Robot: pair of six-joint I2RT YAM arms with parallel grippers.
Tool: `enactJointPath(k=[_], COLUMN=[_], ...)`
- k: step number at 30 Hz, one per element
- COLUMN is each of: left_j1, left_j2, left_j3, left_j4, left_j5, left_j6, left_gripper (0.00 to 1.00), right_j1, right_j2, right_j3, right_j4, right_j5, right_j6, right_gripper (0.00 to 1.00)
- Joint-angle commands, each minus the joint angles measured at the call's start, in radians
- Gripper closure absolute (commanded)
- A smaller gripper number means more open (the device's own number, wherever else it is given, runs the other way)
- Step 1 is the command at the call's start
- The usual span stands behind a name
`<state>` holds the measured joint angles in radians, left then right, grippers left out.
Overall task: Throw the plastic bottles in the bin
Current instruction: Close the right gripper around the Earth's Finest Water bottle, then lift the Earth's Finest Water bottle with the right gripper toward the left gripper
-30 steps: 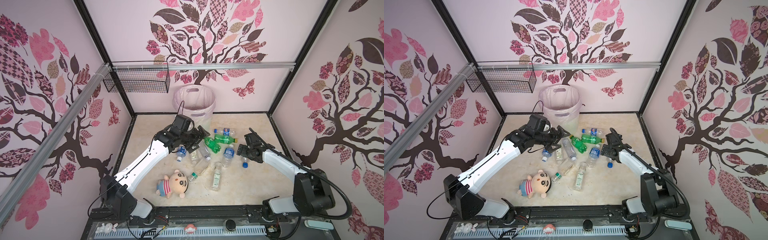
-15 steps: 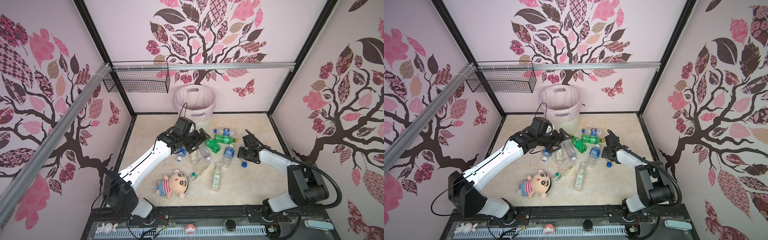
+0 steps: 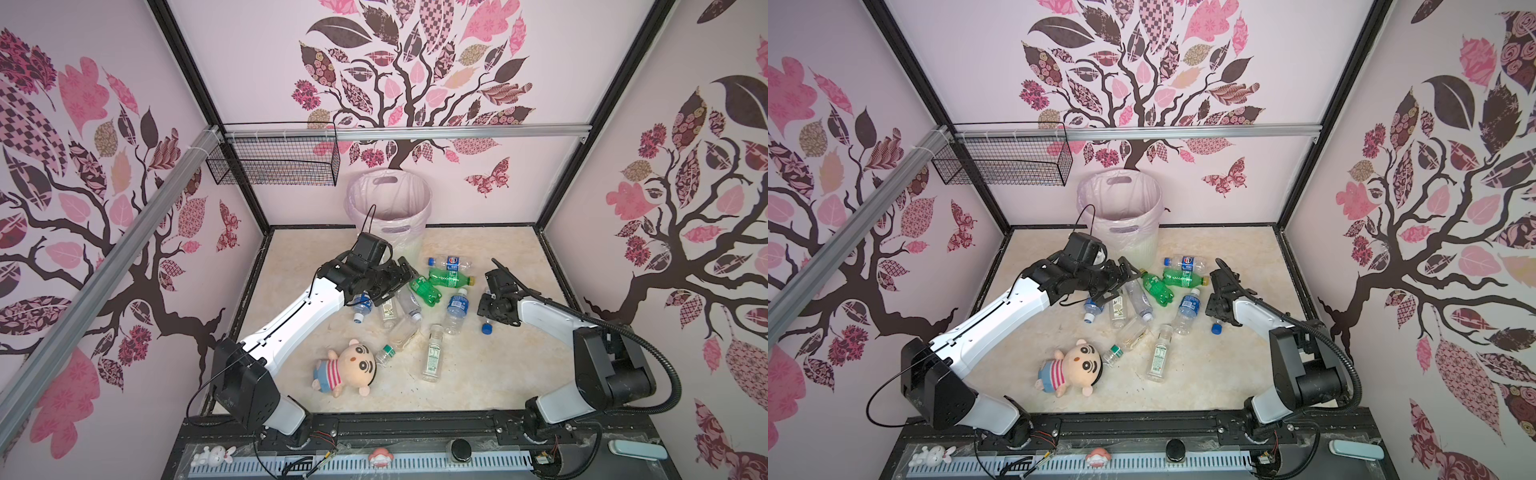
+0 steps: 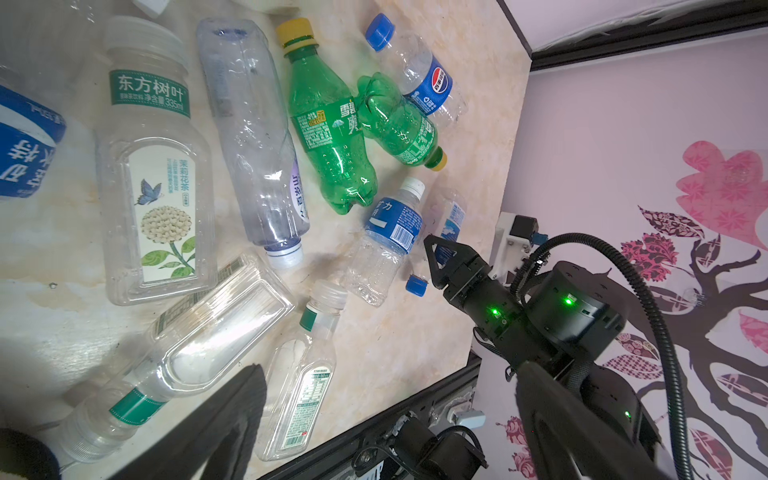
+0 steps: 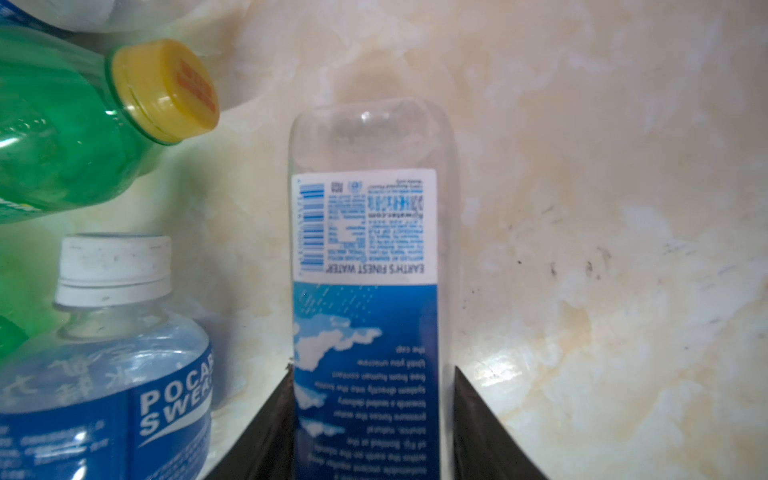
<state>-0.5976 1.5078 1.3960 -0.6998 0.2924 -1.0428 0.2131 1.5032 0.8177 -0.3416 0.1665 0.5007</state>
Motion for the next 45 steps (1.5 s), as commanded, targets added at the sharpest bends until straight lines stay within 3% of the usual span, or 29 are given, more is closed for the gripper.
enactJointPath(k=[1,7,13,22,38,45], left_j1=[-0.002,-0.001,0.008,0.011,-0.004,-0.007], left_j2=[-0.006,-0.03,-0.062,-0.066,-0.015,0.007], left_j3=[0.059,0.088,0.008,-0.005,0.029,0.071], left_j4=[-0.049,-0.116,-0.011,0.013,0.155,0.158], left_j5=[-0.036,-0.065,0.011,0.04,0.165,0.164], left_j6=[0.02,0.059,0.072,0.104,0.15,0.194], left_gripper=[0.03,0.03,0.03,0.03,0.03,0.07], right_j1=[-0.011,-0.014,-0.012,0.025,0.171,0.236], right_j2=[-0.091,-0.172,-0.214,-0.227,-0.062,0.013], right_j3=[0.008,0.082,0.134,0.276,0.682,0.788], right_j4=[-0.064,-0.138,-0.135,-0.225,-0.279,-0.283], right_j5=[-0.005,-0.031,-0.074,-0.137,-0.272,-0.304], right_j6=[0.025,0.076,0.121,0.134,0.269,0.3], right_gripper=[0.47,0.5,0.5,0.5,0.51,0.51])
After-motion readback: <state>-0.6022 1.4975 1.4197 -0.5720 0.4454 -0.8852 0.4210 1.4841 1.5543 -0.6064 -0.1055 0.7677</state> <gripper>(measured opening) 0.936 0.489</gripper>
